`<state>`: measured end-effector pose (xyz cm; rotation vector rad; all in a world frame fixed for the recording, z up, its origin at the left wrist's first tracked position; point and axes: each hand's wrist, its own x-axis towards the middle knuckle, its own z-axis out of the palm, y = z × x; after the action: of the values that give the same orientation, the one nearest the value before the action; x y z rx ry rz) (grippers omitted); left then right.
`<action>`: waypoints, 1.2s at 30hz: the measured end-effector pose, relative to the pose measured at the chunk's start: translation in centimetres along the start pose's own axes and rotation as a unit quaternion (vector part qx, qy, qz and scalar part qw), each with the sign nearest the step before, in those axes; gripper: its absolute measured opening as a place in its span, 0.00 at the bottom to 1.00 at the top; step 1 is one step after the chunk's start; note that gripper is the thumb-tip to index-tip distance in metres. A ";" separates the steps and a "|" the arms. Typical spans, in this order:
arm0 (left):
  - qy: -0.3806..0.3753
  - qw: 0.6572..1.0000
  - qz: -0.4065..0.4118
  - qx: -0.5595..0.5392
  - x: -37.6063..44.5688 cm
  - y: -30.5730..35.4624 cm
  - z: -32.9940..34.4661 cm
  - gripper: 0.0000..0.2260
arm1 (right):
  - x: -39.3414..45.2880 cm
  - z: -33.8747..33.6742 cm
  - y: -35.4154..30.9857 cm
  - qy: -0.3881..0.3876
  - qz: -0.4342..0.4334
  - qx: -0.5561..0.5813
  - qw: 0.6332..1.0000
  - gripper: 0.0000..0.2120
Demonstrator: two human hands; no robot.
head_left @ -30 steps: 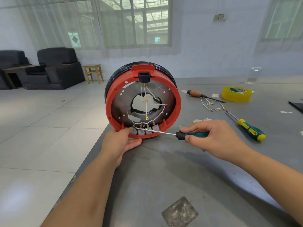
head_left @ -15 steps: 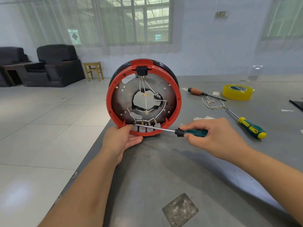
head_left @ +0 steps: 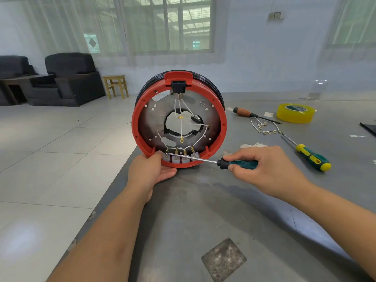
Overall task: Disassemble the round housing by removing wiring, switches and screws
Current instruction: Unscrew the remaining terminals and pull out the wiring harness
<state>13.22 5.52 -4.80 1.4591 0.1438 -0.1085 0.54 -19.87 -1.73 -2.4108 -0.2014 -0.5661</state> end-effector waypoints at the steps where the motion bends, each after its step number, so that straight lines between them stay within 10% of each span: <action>1: 0.007 1.000 0.005 0.006 0.0 -0.1 0.0 0.05 | 0.0 0.0 0.0 -0.003 -0.002 -0.004 1.000 0.11; 36: 0.135 0.989 0.026 0.059 0.0 0.0 0.6 0.05 | -1.5 1.0 -0.9 0.066 -0.265 -0.254 0.928 0.12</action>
<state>13.24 4.87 -4.70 1.5915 0.3241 0.1263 -0.68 -18.59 -2.55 -2.8009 -0.7428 -1.1379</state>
